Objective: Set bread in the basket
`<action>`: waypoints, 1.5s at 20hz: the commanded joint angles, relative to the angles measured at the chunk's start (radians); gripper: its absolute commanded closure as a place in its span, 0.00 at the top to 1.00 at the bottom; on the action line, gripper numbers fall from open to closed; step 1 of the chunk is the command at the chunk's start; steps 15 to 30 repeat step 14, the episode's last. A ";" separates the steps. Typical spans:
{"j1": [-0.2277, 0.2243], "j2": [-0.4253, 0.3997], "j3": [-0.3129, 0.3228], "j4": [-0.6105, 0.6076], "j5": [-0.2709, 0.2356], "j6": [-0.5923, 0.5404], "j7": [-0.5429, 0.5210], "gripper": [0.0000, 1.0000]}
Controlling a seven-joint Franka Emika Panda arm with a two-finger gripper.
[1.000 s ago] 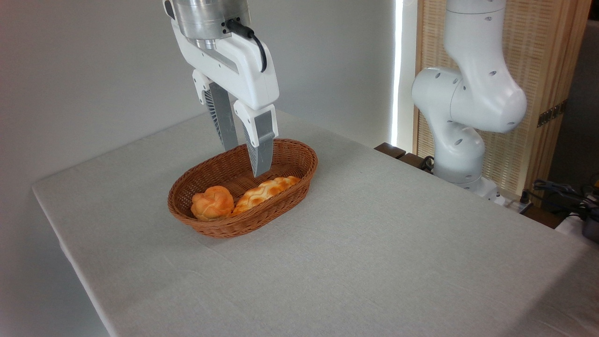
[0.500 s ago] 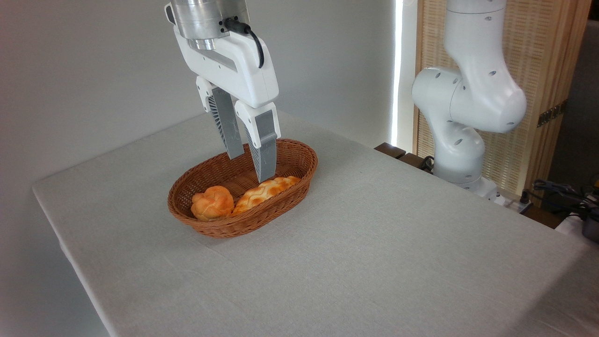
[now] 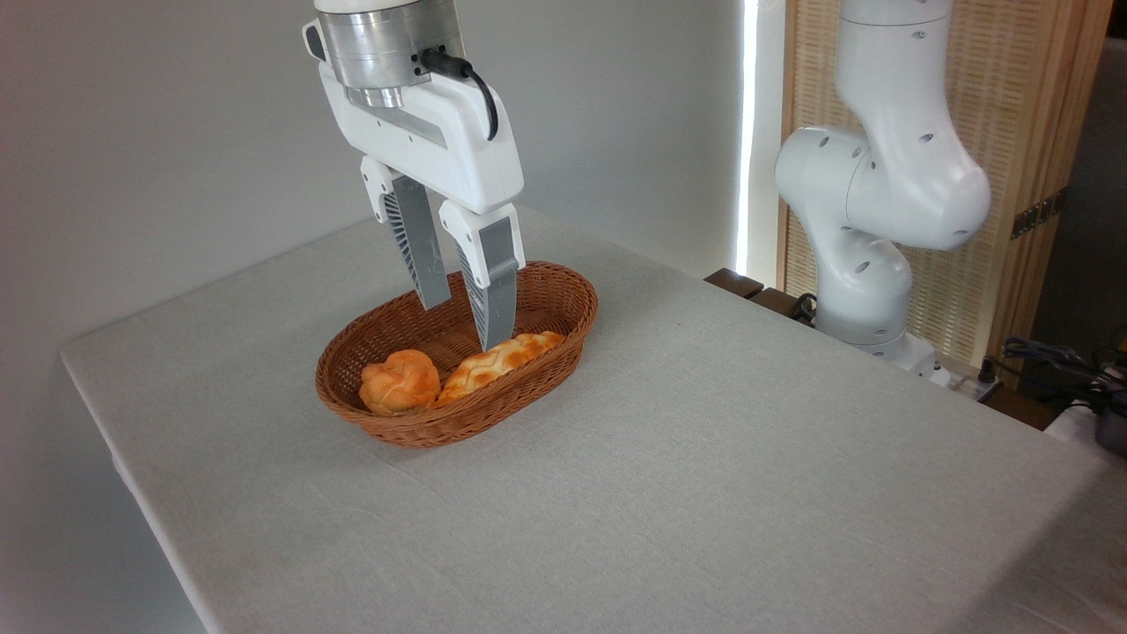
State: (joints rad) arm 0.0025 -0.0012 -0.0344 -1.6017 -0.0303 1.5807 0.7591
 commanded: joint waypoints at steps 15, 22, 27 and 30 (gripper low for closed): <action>-0.004 -0.025 0.007 -0.021 -0.034 0.033 -0.064 1.00; -0.004 -0.025 0.007 -0.021 -0.034 0.033 -0.064 1.00; -0.004 -0.025 0.007 -0.021 -0.034 0.033 -0.064 1.00; -0.004 -0.025 0.007 -0.021 -0.034 0.033 -0.064 1.00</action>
